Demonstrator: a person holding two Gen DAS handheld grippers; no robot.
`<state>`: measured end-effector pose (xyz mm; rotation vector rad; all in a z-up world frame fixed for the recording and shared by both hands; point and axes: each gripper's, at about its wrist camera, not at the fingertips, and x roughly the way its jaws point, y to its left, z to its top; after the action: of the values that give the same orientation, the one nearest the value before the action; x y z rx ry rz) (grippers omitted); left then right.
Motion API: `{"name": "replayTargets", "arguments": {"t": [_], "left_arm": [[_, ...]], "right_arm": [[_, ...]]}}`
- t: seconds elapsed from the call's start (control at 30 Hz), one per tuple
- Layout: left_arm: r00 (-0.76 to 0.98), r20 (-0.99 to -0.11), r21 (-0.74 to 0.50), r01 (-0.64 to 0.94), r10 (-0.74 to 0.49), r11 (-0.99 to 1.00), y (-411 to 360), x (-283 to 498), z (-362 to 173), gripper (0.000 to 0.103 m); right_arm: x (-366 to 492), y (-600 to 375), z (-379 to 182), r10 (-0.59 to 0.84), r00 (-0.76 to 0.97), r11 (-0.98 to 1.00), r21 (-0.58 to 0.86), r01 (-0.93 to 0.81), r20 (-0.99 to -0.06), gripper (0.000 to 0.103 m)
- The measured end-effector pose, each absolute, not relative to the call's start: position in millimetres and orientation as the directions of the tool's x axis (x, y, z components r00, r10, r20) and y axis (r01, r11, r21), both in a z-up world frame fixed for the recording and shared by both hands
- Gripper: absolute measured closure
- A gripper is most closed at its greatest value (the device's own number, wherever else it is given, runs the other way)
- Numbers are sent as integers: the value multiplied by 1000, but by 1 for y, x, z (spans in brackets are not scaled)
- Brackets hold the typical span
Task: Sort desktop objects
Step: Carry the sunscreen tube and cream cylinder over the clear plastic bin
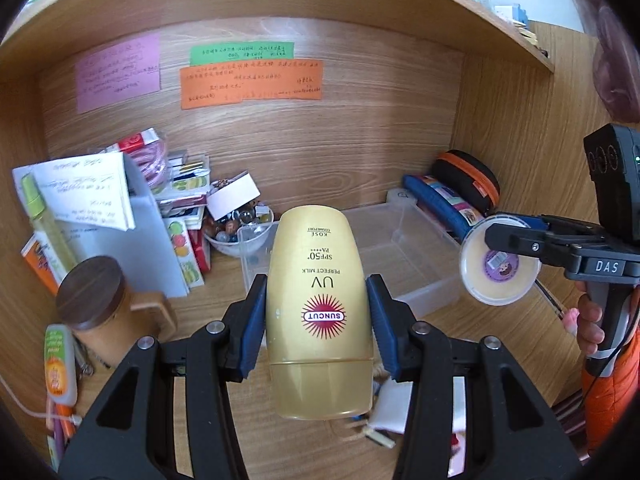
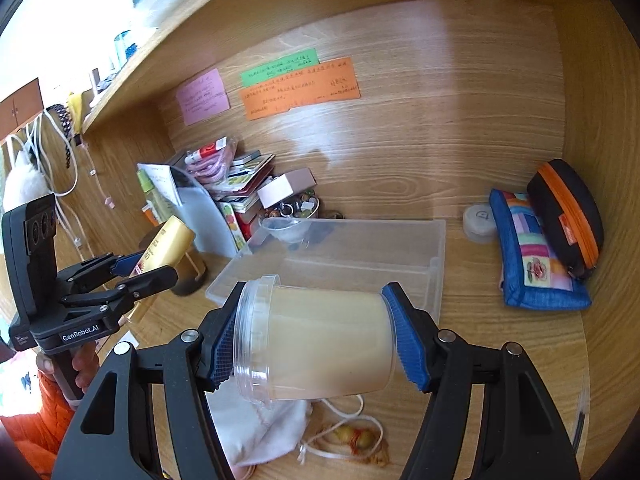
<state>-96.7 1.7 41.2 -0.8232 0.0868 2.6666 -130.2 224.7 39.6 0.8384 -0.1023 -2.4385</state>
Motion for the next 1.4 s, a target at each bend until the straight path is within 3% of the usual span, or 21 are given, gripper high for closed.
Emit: {"name": "replayTargets", "arguments": {"t": [0.57,1.4], "left_arm": [[-701,-648,-31,-365,296,-931,19,-184,18,55],[-585,-774,15,-403,244,-915,52,-227,-34,55]], "right_arm": [[-209,205,13,-492,-600,-855,221,469,-631,40],[-260,160,-34,-323,-521,-854,5,521,-791,40]]}}
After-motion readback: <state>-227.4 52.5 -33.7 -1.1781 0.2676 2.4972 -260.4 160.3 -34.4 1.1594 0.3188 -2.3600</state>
